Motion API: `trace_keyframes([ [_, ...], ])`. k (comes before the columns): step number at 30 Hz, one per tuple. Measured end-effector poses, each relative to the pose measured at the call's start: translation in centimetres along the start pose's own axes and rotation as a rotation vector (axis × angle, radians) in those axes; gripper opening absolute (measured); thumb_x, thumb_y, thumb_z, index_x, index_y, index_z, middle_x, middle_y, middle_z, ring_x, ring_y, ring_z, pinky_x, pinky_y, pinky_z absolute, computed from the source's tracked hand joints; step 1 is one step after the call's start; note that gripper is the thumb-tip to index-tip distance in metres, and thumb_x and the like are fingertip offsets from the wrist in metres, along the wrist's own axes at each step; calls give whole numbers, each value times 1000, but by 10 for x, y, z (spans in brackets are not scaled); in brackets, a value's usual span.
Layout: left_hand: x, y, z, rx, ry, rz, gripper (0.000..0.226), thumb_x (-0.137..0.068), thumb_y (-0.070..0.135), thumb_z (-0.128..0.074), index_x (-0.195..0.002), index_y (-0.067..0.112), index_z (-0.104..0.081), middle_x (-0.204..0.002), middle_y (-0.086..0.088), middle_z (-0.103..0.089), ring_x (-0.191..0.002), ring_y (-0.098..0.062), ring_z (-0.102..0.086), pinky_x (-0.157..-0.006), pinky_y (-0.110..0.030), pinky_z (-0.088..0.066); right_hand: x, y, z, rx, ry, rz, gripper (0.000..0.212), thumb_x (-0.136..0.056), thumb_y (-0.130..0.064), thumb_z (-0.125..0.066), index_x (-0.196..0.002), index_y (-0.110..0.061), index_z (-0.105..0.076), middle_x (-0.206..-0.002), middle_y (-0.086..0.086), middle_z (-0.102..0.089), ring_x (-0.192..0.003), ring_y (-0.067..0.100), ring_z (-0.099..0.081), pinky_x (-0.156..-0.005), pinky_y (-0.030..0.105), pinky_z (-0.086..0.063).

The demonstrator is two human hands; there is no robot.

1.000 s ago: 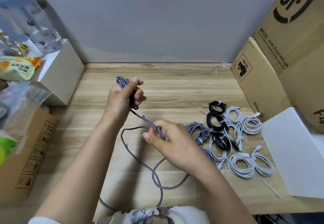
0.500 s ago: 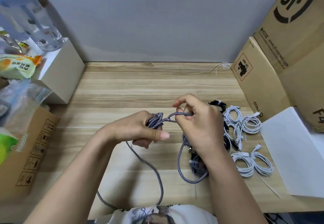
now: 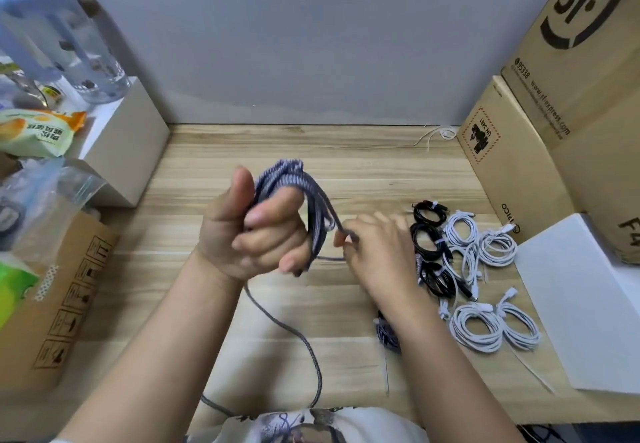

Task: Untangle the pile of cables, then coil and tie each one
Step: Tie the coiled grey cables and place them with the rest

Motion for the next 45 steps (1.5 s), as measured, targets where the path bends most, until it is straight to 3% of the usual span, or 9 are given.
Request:
trace_keyframes([
  [5,-6,24,23,15,423,-313,19,-93,19,-55,-82,3,-55,-48,-4,-40,-45,-20,-39,-76,-32,-46,19,-22,-14,60,-52,159,30,-44,-3,-68,-60,-29,-65,-58,-9,-58,-65,19,-59,-69,29,-26],
  [10,8,30,49,-613,1069,-379,27,-99,23,-38,-73,17,-43,-46,11,-37,-40,-7,-36,-69,-22,-51,27,-24,-5,69,43,245,21,-54,-9,-45,-51,-25,-58,-54,-8,-54,-58,21,-56,-70,31,-27],
  [14,23,32,61,-1030,1208,-267,20,-94,19,-48,-75,16,-44,-46,9,-46,-43,-9,-43,-69,-30,-46,28,-17,2,-21,52,179,29,-58,-10,-34,-57,-26,-58,-65,-6,-53,-63,22,-57,-67,31,-30],
  [18,29,18,64,-1395,1120,18,17,-94,8,-52,-79,15,-52,-52,3,-60,-50,-9,-53,-57,-19,-43,22,-7,12,-208,36,57,36,-61,11,-52,-72,-21,-67,-83,-1,-53,-76,21,-56,-62,29,-43],
  [23,33,-3,61,-1222,883,493,20,-92,21,-55,-91,1,-56,-65,-4,-69,-57,-12,-61,-54,-13,-40,15,12,30,-574,135,-113,39,-64,13,-57,-68,-25,-63,-76,-11,-59,-77,9,-56,-68,15,-42],
  [27,30,-7,52,-1209,740,648,29,-74,29,-68,-87,3,-62,-51,3,-53,-46,-10,-47,-49,-16,-36,13,23,26,-797,76,-301,34,-63,-2,-66,-65,-35,-61,-79,-11,-62,-80,27,-66,-71,39,-54],
  [33,31,-3,51,-1339,868,747,14,-80,23,-74,-72,13,-69,-43,11,-44,-41,-3,-39,-43,-15,-31,14,22,33,-589,60,-285,27,-67,-19,-83,-58,-32,-62,-69,-10,-65,-62,6,-64,-61,25,-50],
  [40,27,-4,41,-1360,752,702,29,-85,9,-67,-66,30,-68,-47,17,-48,-45,-4,-39,-47,-14,-34,12,26,23,-501,-190,-252,20,-85,-28,-66,-69,-30,-55,-50,-10,-63,-51,4,-60,-67,37,-52],
  [45,22,-1,27,-1191,556,721,14,-80,9,-70,-89,-1,-72,-58,11,-47,-49,-4,-35,-44,-13,-31,10,23,19,-768,-281,-290,23,-82,-16,-70,-67,-31,-66,-54,-1,-57,-45,13,-53,-54,32,-43],
])
Point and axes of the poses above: each hand's wrist, its own x-axis away from the middle knuckle, its own z-axis out of the back of the hand, y = z × x, the point moved 4 cm from there along -x, towards the middle knuckle
